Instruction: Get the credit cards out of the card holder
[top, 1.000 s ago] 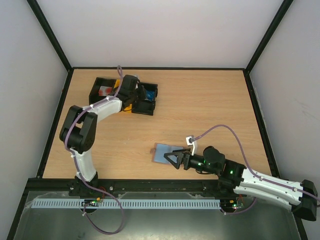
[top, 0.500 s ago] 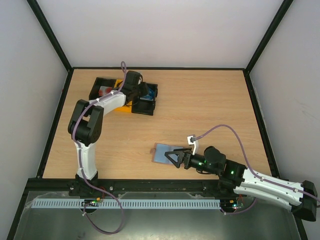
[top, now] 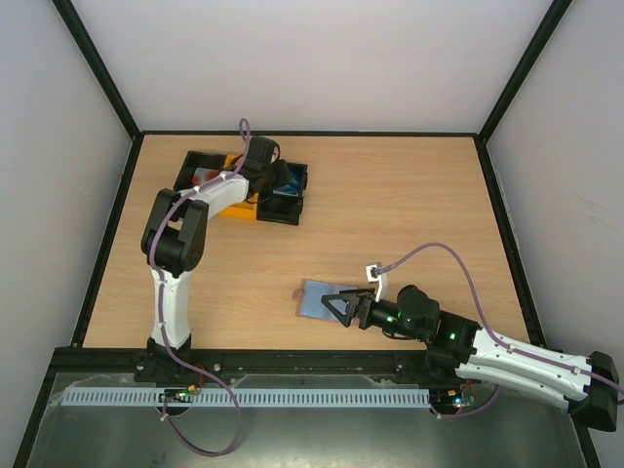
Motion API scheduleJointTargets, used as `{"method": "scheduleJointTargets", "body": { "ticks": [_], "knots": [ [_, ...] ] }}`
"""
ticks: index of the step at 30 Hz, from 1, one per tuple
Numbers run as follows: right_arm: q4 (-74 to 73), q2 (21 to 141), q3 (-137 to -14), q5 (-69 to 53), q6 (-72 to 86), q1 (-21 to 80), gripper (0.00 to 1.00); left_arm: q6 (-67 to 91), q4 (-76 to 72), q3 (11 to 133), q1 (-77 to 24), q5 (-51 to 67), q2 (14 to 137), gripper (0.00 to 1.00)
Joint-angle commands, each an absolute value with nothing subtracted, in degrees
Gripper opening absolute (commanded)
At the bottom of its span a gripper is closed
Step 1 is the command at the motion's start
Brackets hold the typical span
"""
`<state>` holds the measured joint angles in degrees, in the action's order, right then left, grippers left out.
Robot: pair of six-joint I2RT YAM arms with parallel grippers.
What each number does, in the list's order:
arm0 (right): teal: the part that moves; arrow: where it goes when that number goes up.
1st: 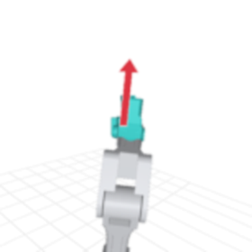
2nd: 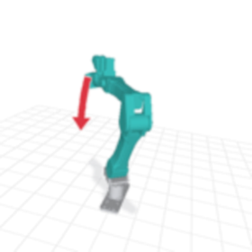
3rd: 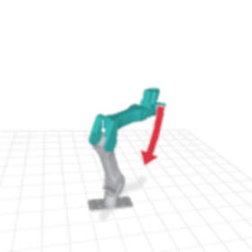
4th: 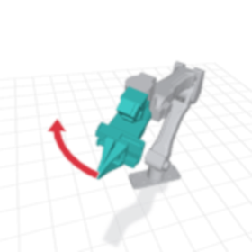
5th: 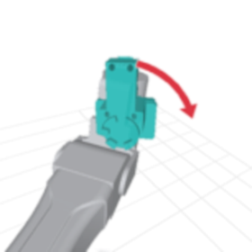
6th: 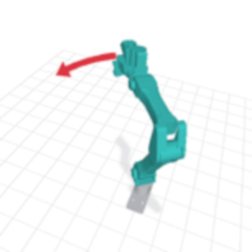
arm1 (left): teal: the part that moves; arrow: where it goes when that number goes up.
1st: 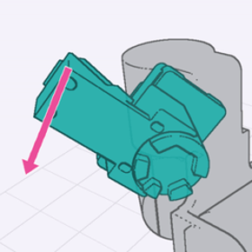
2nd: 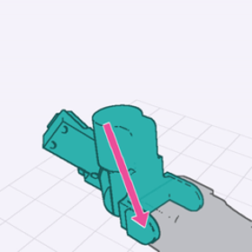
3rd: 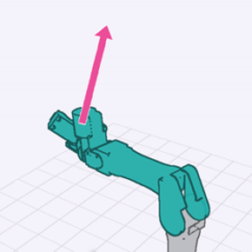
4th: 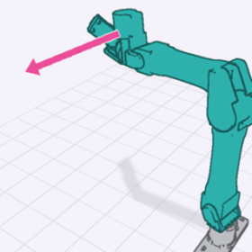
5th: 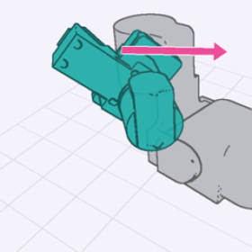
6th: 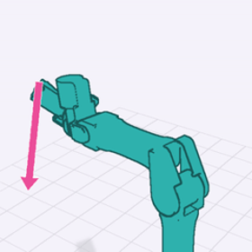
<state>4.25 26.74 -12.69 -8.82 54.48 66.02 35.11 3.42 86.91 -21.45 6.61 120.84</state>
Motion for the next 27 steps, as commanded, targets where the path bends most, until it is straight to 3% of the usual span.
{"method": "scheduleJointTargets", "body": {
  "ticks": [1, 17, 27],
  "knots": [
    [3.54, 26.39, -14.07, -7.27, 54.84, 66.23, 0.98, 34.16, 5.18, 89.94, -20.79, 6.68, 121.30, 0.21],
    [2.50, 25.40, -13.50, -5.45, 56.08, 66.23, 0.98, 33.65, 9.03, 96.35, -19.24, 7.99, 122.16, 0.38],
    [-4.53, 28.17, -17.78, -0.21, 55.45, 66.23, 0.98, 32.70, 12.82, 94.99, -18.97, 11.10, 113.33, 0.75]
  ]
}}
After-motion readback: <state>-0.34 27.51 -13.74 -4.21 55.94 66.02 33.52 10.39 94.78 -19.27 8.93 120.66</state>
